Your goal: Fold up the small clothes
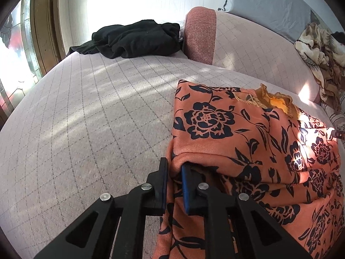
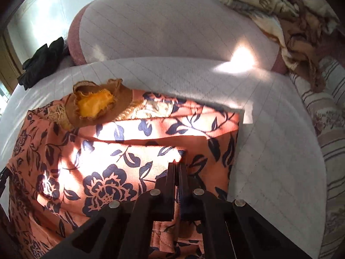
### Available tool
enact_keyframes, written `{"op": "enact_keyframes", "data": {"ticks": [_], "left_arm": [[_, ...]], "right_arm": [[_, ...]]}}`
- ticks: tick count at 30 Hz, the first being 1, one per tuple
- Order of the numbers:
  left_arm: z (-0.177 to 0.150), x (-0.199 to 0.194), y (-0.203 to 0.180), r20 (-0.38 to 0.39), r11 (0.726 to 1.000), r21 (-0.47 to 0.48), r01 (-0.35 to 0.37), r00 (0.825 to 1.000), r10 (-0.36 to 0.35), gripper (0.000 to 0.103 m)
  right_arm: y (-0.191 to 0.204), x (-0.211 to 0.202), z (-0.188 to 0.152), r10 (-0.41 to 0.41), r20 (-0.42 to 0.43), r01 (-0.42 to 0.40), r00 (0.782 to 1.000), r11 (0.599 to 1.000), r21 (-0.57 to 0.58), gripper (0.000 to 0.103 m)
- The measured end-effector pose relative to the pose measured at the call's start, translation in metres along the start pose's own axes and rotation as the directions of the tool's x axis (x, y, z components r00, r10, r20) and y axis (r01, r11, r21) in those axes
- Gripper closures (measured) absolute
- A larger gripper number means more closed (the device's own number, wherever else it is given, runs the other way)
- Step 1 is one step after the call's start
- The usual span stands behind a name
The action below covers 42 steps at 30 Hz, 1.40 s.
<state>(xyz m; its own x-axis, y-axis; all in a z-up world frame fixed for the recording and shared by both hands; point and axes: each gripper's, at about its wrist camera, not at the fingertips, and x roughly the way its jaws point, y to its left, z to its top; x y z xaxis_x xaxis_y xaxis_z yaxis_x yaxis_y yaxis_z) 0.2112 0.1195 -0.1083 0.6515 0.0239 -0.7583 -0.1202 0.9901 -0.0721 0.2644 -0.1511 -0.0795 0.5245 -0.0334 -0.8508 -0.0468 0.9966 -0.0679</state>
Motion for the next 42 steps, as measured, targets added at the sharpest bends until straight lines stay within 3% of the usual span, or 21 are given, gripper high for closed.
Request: {"op": "enact_keyframes", "data": {"ticks": [2,4,7,8,9,12,14,17,20,22,23,24,25,28,31,34,35,37,39,40,42], "left_arm": [[-0.004,0.003,0.002,-0.017,1.0,-0.008,-0.006,1.0,0.005,0.091],[-0.006,0.005,0.005,-0.032,1.0,-0.03,0.003,0.999,-0.004,0.09],[-0.006,0.006,0.005,-0.04,0.999,-0.038,0.006,0.999,-0.007,0.087],[-0.007,0.006,0.006,-0.042,0.999,-0.042,0.006,0.999,-0.007,0.084],[-0.007,0.006,0.006,-0.046,0.999,-0.046,0.006,0.999,-0.008,0.082],[-0.007,0.003,0.009,-0.069,0.998,-0.057,0.011,0.997,-0.015,0.078],[-0.009,-0.008,0.011,-0.075,0.999,-0.053,0.006,0.997,-0.01,0.078],[-0.009,-0.034,0.017,-0.012,0.998,-0.06,0.019,1.0,-0.02,0.078],[0.001,-0.046,0.016,0.073,0.991,-0.094,0.094,0.994,-0.087,0.077],[0.006,-0.031,0.01,0.049,0.986,-0.085,0.145,0.989,-0.141,0.068],[0.006,-0.017,0.004,-0.001,0.988,-0.054,0.147,0.989,-0.147,0.06],[0.002,0.003,-0.001,-0.075,0.995,-0.016,0.103,0.992,-0.104,0.058],[-0.006,0.019,-0.002,-0.137,0.999,0.003,0.041,0.99,-0.041,0.058],[-0.009,0.008,0.003,-0.108,1.0,-0.02,0.019,0.994,-0.021,0.057],[-0.008,0.009,0.002,-0.111,1.0,-0.026,0.004,0.994,-0.007,0.057],[-0.01,0.014,-0.001,-0.111,1.0,-0.001,-0.004,0.994,0.004,0.057],[-0.01,0.014,-0.002,-0.11,1.0,0.006,-0.008,0.994,0.008,0.057],[-0.01,0.012,-0.002,-0.111,1.0,0.005,-0.005,0.994,0.006,0.056],[-0.011,0.009,0.002,-0.118,1.0,0.001,-0.008,0.993,0.008,0.056],[-0.01,0.007,0.003,-0.122,1.0,-0.006,-0.008,0.993,0.007,0.056],[-0.009,0.0,0.003,-0.111,1.0,-0.015,-0.009,0.994,0.008,0.057]], "right_arm": [[0.006,-0.019,0.005,-0.033,0.074,0.034,0.997,0.999,-0.019,0.101],[0.006,-0.018,0.003,-0.051,0.09,0.052,0.995,0.999,-0.001,0.101],[-0.006,0.018,-0.016,-0.071,-0.01,0.071,0.997,0.997,0.038,0.101],[-0.014,0.034,-0.024,-0.041,-0.067,0.046,0.997,0.997,0.062,0.1],[-0.019,0.039,-0.031,-0.016,-0.07,0.022,0.997,0.996,0.086,0.099],[-0.033,0.028,-0.03,0.036,-0.022,-0.032,0.999,0.986,0.165,0.096],[-0.042,0.016,-0.026,0.024,0.004,-0.024,1.0,0.977,0.21,0.094],[-0.05,-0.01,-0.021,0.059,0.088,-0.08,0.994,0.962,0.261,0.094],[-0.036,-0.026,-0.02,0.222,0.148,-0.253,0.964,0.938,0.237,0.091],[-0.021,-0.017,-0.027,0.376,0.123,-0.395,0.918,0.889,0.233,0.073],[-0.015,-0.007,-0.034,0.434,0.088,-0.442,0.897,0.862,0.251,0.045],[-0.011,0.008,-0.043,0.436,0.045,-0.432,0.899,0.861,0.269,0.023],[-0.01,0.025,-0.054,0.398,-0.013,-0.377,0.917,0.879,0.293,0.024],[-0.01,0.015,-0.057,0.391,0.043,-0.382,0.919,0.862,0.333,0.027],[0.007,-0.004,-0.036,0.438,0.083,-0.443,0.895,0.855,0.269,0.027],[0.023,-0.001,-0.019,0.555,0.113,-0.564,0.824,0.784,0.259,0.027],[0.026,0.009,-0.019,0.574,0.108,-0.579,0.812,0.768,0.274,0.025],[0.026,0.052,-0.024,0.537,-0.007,-0.501,0.844,0.792,0.349,0.023],[0.018,0.053,-0.025,0.542,0.067,-0.516,0.838,0.745,0.422,0.025],[0.022,0.041,-0.02,0.539,0.091,-0.525,0.837,0.747,0.408,0.024],[0.043,0.023,-0.008,0.583,0.115,-0.584,0.804,0.739,0.335,0.024]]}}
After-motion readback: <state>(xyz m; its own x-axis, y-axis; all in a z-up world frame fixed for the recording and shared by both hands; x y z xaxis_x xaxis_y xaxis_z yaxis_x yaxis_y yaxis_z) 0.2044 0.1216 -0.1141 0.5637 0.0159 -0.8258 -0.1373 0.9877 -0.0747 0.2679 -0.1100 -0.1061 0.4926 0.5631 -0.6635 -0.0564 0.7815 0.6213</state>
